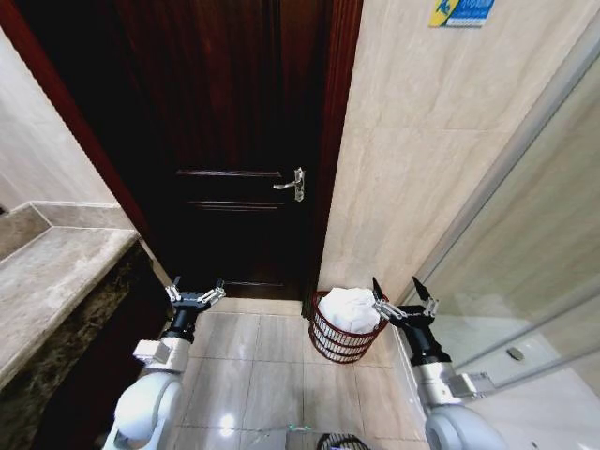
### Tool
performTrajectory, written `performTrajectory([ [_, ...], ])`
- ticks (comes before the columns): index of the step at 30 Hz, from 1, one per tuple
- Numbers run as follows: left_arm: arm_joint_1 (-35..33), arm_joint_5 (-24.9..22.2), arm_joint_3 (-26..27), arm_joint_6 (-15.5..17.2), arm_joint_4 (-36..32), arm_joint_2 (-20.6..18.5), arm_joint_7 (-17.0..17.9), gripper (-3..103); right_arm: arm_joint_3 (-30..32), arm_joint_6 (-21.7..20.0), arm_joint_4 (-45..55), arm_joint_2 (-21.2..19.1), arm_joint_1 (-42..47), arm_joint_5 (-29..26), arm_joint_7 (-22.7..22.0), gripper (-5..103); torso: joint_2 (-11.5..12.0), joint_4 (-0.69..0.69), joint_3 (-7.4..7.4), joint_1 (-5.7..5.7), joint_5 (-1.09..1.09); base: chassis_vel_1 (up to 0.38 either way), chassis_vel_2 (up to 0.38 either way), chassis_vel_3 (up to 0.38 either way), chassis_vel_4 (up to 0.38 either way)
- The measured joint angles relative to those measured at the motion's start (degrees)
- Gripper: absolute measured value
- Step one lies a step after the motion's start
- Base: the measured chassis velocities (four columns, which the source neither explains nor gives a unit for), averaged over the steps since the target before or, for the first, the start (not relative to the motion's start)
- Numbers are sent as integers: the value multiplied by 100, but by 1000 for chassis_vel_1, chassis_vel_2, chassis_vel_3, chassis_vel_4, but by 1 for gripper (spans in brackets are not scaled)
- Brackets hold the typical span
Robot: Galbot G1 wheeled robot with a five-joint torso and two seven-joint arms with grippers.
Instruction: Discard the used towel into the hamper.
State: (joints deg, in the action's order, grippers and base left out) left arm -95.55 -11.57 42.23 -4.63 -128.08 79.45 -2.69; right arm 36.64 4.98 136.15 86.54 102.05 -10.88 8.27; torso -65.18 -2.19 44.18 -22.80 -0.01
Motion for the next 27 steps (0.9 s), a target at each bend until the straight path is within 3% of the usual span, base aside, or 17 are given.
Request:
performTrajectory([
  [27,-130,-37,25,91,-135,15,-80,100,56,41,53,8,31,9,-148,100,-825,0,447,-378,0,0,0,0,0],
])
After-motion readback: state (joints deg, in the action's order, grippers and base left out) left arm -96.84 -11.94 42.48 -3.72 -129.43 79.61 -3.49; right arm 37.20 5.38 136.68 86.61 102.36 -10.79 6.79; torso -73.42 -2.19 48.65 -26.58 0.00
